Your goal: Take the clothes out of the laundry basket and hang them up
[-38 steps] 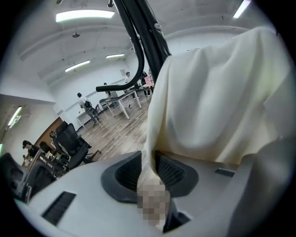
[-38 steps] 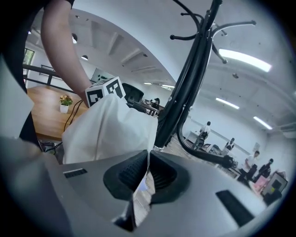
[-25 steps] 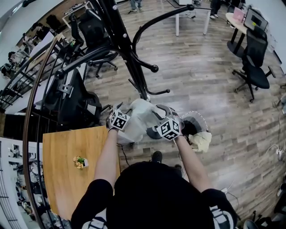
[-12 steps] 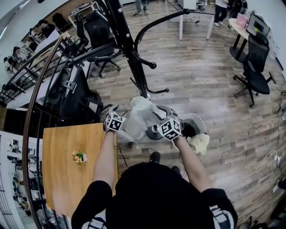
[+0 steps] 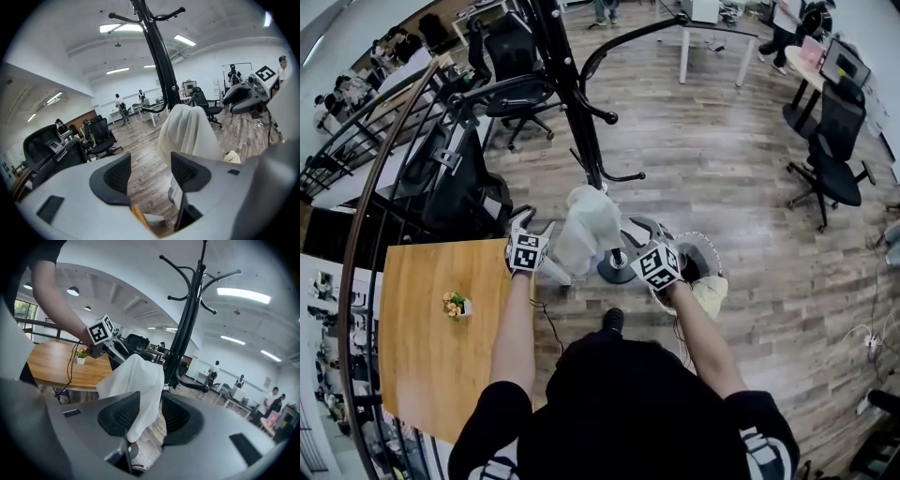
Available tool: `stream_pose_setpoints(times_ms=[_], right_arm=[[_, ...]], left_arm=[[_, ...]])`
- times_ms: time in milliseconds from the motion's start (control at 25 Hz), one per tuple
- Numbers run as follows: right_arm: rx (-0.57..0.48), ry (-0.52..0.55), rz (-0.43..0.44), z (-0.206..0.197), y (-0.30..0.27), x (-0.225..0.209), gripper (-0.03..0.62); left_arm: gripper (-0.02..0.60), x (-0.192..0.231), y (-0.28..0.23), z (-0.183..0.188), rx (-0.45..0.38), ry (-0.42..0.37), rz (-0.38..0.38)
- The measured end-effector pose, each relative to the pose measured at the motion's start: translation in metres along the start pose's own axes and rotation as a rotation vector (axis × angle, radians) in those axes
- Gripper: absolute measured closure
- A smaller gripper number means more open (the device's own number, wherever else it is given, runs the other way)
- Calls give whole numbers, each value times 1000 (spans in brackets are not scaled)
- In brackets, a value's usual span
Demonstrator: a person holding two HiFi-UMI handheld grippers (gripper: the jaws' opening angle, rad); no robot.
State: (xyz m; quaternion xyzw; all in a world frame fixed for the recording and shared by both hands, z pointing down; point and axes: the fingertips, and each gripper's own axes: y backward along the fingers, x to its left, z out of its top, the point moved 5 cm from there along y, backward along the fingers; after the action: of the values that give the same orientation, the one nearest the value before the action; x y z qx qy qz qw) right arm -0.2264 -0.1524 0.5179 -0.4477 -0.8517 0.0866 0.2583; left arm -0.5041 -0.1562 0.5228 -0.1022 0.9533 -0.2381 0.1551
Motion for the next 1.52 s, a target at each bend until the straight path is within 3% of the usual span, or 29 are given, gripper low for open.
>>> stream_pose_setpoints(times_ms=[240,480,640,800,960,1240,1520], right_arm=[[-27,8,30,0,33,7,442],[-48,-22,50,-16,74,16,490],[-50,-40,68,-31,94,25,540],[-43,-59,80,-43,113,30,585],[-16,-81,65,-56,127,33,585],[8,-117,-27,-70,150,27,585],[79,-188,-180,-101,195,12,585]], left_arm=[[298,-35,40,-5,-21,67,36],[305,-74,75,-12,-62,133,62],[370,-96,95,-11,-104,152,91],[500,-112,116,2,-181,161,119],[557,-132,116,13,-216,160,13],[560,-164,96,22,-223,120,-122],[560,-207,64,43,-248,60,-287]])
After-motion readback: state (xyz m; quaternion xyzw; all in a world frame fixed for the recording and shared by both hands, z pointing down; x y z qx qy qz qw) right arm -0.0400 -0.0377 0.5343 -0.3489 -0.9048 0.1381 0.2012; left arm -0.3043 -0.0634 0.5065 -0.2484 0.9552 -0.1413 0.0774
